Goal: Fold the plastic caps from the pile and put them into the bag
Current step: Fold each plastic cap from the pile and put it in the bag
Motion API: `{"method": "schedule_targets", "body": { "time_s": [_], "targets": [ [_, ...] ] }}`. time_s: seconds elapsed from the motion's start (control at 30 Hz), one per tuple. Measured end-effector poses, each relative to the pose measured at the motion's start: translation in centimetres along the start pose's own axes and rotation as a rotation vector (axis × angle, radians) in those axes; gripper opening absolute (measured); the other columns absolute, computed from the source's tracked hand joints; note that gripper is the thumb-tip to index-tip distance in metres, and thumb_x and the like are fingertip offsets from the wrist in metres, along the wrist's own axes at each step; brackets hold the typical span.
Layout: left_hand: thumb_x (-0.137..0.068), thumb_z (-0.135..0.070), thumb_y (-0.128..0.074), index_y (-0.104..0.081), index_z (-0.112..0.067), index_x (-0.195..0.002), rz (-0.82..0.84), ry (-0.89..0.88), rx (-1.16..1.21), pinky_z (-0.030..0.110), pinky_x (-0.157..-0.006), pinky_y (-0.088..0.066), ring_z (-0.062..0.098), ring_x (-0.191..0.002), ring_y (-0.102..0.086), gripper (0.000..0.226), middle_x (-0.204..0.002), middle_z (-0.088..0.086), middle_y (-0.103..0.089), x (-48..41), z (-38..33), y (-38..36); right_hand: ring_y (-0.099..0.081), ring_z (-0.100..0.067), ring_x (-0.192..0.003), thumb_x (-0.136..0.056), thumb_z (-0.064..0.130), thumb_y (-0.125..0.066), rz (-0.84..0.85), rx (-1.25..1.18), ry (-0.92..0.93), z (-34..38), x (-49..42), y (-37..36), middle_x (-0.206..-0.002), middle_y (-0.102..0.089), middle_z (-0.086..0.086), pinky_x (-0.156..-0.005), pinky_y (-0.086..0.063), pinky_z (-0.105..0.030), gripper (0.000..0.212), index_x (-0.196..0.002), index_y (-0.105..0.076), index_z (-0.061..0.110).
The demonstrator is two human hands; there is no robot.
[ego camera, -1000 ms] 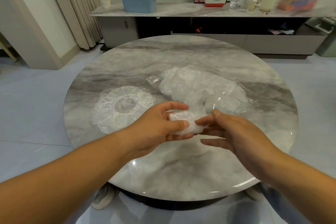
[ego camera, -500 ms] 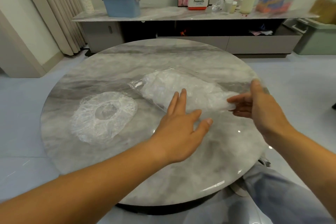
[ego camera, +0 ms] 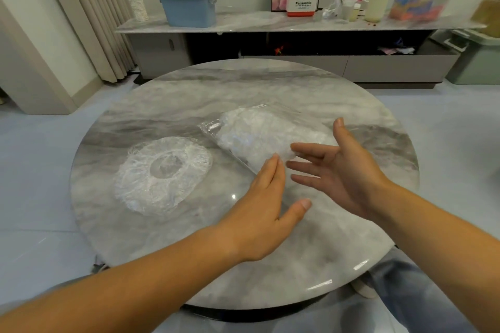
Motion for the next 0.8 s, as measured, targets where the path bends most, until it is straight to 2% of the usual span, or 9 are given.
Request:
{"method": "schedule_targets", "body": {
  "time_s": [0.17, 0.3, 0.4, 0.5, 0.63, 0.8],
  "targets": [
    [-0.091, -0.071, -0.028, 0.009, -0.026, -0.160, -0.008, -0.050, 0.083, 0.014, -0.120, 0.001, -0.014, -0.144, 0.019, 0.090, -0.163, -0.022, 0.023, 0.7, 0.2, 0.6, -0.065, -0.032, -0.121, -0.091, 0.078, -0.033, 0.074, -0.159, -0.010, -0.4, -1.3, -2.5, -0.141, -0.060, -0.009, -0.109, -0.046, -0.048, 0.093, -0.129, -0.065, 0.000],
    [-0.088, -0.079, -0.028, 0.000, -0.026, -0.161, -0.010, -0.077, 0.097, 0.002, -0.111, 0.002, -0.018, -0.144, 0.011, 0.095, -0.165, -0.022, 0.011, 1.3, 0.9, 0.6, -0.063, -0.034, -0.124, -0.088, 0.082, -0.035, 0.066, -0.241, -0.030, -0.8, -2.9, -3.8, -0.142, -0.057, -0.009, -0.110, -0.044, -0.051, 0.097, -0.132, -0.061, 0.000],
    [-0.085, -0.078, -0.026, -0.007, -0.025, -0.162, -0.030, -0.085, 0.116, 0.006, -0.115, -0.003, -0.018, -0.145, 0.005, 0.095, -0.166, -0.021, 0.002, 1.4, 1.7, 0.5, -0.058, -0.036, -0.128, -0.084, 0.085, -0.037, 0.050, -0.297, -0.059, -1.3, -4.3, -4.8, -0.146, -0.053, -0.012, -0.114, -0.037, -0.055, 0.102, -0.134, -0.059, -0.001],
    [-0.086, -0.077, -0.027, -0.010, -0.024, -0.162, -0.044, -0.077, 0.132, 0.009, -0.117, -0.005, -0.017, -0.145, 0.002, 0.094, -0.167, -0.019, -0.002, 1.6, 2.5, 0.6, -0.053, -0.035, -0.134, -0.080, 0.088, -0.039, 0.043, -0.332, -0.089, -1.9, -5.4, -5.7, -0.146, -0.052, -0.012, -0.117, -0.034, -0.053, 0.105, -0.137, -0.055, 0.001],
    [-0.085, -0.077, -0.027, -0.011, -0.025, -0.161, -0.028, -0.064, 0.120, 0.009, -0.118, -0.005, -0.017, -0.145, 0.003, 0.094, -0.166, -0.021, -0.001, 1.7, 3.1, 0.5, -0.058, -0.032, -0.129, -0.079, 0.086, -0.045, -0.009, -0.352, -0.092, -2.6, -6.4, -5.6, -0.137, -0.061, -0.013, -0.116, -0.036, -0.048, 0.099, -0.129, -0.063, 0.003],
    [-0.088, -0.076, -0.029, -0.009, -0.025, -0.162, -0.029, -0.062, 0.100, 0.007, -0.115, -0.003, -0.017, -0.145, 0.005, 0.092, -0.166, -0.021, 0.001, 1.5, 3.6, 0.7, -0.066, -0.039, -0.118, -0.080, 0.077, -0.058, -0.030, -0.457, -0.058, -2.3, -6.0, -5.0, -0.134, -0.062, -0.018, -0.110, -0.044, -0.051, 0.084, -0.126, -0.068, 0.007]
  ]
}}
Point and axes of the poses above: each hand's wrist, its own x-axis away from the middle knuckle, its own y-axis out of the back of the hand, z = x × y, the point moved 9 cm from there along -x, towards the middle knuckle
